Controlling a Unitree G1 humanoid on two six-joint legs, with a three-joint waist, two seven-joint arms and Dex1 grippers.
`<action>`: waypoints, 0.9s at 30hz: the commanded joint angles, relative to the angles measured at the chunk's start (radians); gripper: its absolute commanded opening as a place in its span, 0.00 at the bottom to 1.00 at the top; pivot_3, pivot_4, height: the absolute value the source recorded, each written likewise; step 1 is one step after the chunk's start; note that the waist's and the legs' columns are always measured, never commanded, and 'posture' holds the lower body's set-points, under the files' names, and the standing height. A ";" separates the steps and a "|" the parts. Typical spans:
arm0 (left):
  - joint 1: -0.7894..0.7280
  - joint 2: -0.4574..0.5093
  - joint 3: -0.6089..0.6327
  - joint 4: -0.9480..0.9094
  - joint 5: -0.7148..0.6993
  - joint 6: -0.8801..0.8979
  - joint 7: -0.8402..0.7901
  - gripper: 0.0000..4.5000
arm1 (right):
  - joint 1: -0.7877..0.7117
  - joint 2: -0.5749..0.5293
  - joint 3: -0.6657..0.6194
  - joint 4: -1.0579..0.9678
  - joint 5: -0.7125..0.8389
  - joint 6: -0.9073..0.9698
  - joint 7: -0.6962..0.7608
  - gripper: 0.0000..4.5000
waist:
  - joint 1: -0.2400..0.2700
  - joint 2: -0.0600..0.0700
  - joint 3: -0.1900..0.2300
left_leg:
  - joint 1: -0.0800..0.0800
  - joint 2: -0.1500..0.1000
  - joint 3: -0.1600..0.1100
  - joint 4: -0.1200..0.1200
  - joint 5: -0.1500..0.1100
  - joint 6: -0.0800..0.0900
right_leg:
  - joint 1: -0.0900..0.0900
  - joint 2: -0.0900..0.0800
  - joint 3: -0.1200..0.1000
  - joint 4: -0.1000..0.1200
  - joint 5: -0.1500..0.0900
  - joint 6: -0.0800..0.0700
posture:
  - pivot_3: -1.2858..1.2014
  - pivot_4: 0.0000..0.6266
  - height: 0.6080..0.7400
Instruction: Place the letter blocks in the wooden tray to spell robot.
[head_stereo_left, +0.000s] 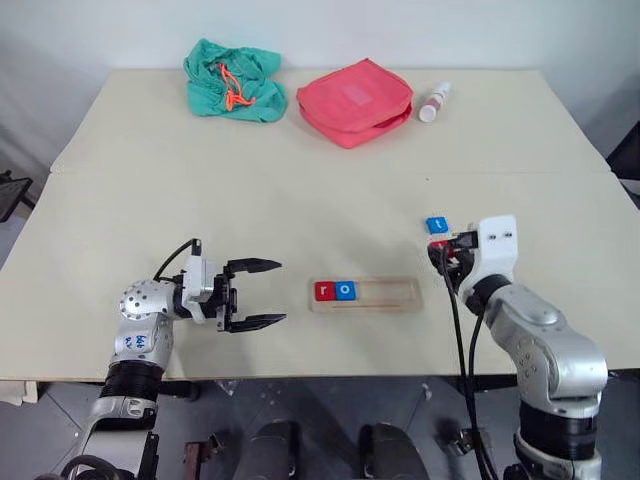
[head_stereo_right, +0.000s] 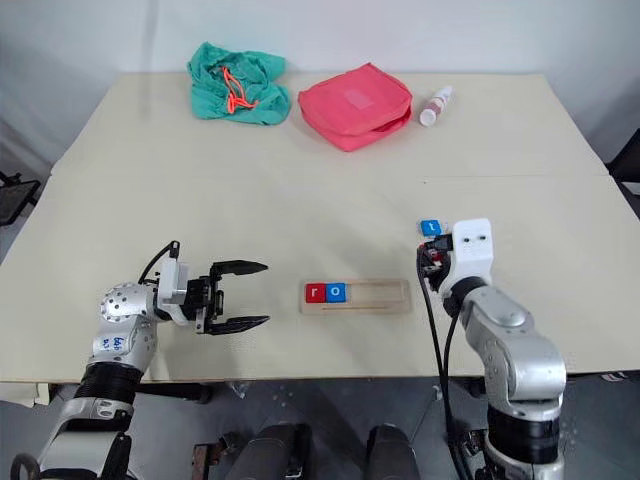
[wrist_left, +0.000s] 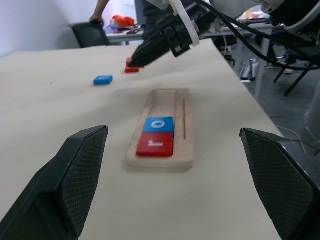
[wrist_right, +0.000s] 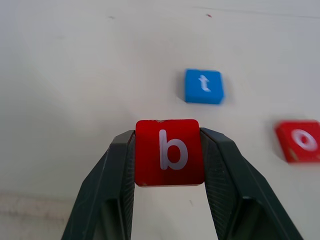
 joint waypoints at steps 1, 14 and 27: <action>-0.010 0.010 0.022 0.000 -0.035 0.007 -0.042 1.00 | 0.049 0.033 -0.050 -0.107 0.015 0.055 -0.039 0.33 | 0.003 0.000 0.000 | 0.000 0.000 0.000 0.000 0.000 0.000 | 0.000 0.000 0.000 0.000 0.000 0.000 | 0.52 0.24 1.00; -0.023 0.030 0.035 -0.010 -0.038 0.038 -0.060 1.00 | 0.150 0.136 -0.091 -0.169 0.015 0.134 -0.098 0.33 | 0.006 0.000 0.000 | 0.000 0.000 0.000 -0.001 0.001 -0.001 | -0.001 0.001 0.001 0.001 0.000 0.000 | 0.52 0.24 1.00; -0.031 0.022 0.032 -0.021 -0.036 0.044 -0.053 1.00 | 0.127 0.045 -0.110 -0.165 0.064 0.125 0.001 1.00 | 0.007 0.000 0.000 | 0.000 0.000 0.000 -0.001 0.001 -0.001 | -0.001 0.001 0.001 0.001 0.000 0.000 | 0.52 0.24 1.00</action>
